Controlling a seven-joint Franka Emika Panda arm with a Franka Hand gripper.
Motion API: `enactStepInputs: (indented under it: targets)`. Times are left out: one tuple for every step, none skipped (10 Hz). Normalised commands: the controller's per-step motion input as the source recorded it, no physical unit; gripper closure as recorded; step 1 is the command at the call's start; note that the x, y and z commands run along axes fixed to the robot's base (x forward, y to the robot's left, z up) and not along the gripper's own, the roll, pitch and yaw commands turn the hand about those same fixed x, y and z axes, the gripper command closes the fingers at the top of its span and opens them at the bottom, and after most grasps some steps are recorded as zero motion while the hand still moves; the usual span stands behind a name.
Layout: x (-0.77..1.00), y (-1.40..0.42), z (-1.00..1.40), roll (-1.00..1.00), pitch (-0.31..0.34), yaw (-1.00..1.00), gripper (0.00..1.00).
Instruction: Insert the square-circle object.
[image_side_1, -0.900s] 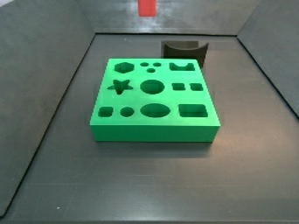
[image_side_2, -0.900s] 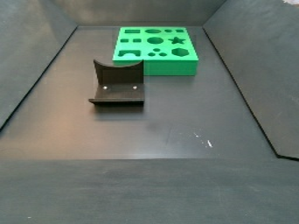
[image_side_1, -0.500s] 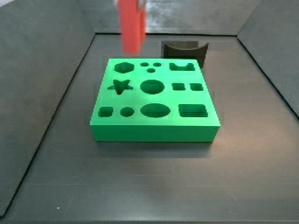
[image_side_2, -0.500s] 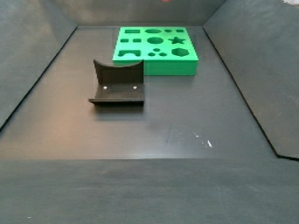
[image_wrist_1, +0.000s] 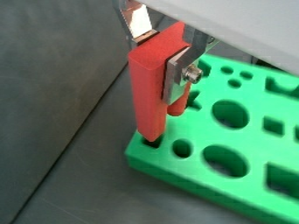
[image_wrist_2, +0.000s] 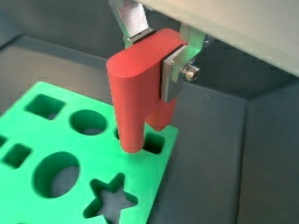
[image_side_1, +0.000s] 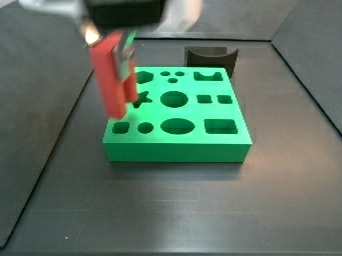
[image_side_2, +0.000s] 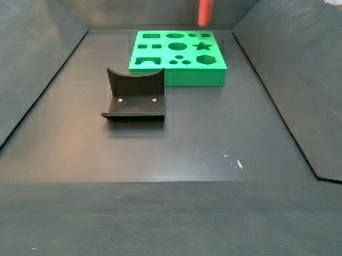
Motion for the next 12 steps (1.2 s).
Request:
enactStepInputs:
  targets:
    - [0.0,0.0,-0.48,0.0,0.0,-1.0,1.0]
    - [0.0,0.0,-0.44,0.0,0.0,-1.0,1.0]
    - [0.0,0.0,-0.34,0.0,0.0,-1.0,1.0]
    - [0.0,0.0,-0.29,0.0,0.0,-1.0,1.0]
    - [0.0,0.0,-0.06,0.0,0.0,-1.0,1.0]
    - [0.0,0.0,0.0,0.0,0.0,-1.0,1.0]
    - [0.0,0.0,0.0,-0.01,0.0,-1.0,1.0]
    - [0.0,0.0,0.0,0.0,0.0,-1.0,1.0]
    - [0.0,0.0,-0.04,0.0,0.0,-1.0,1.0]
    - [0.08,0.0,-0.08,0.0,0.0,-0.99,1.0]
    - [0.24,0.0,-0.12,0.02,0.0,-0.86,1.0]
    - [0.32,0.0,-0.19,0.06,0.0,-0.78,1.0]
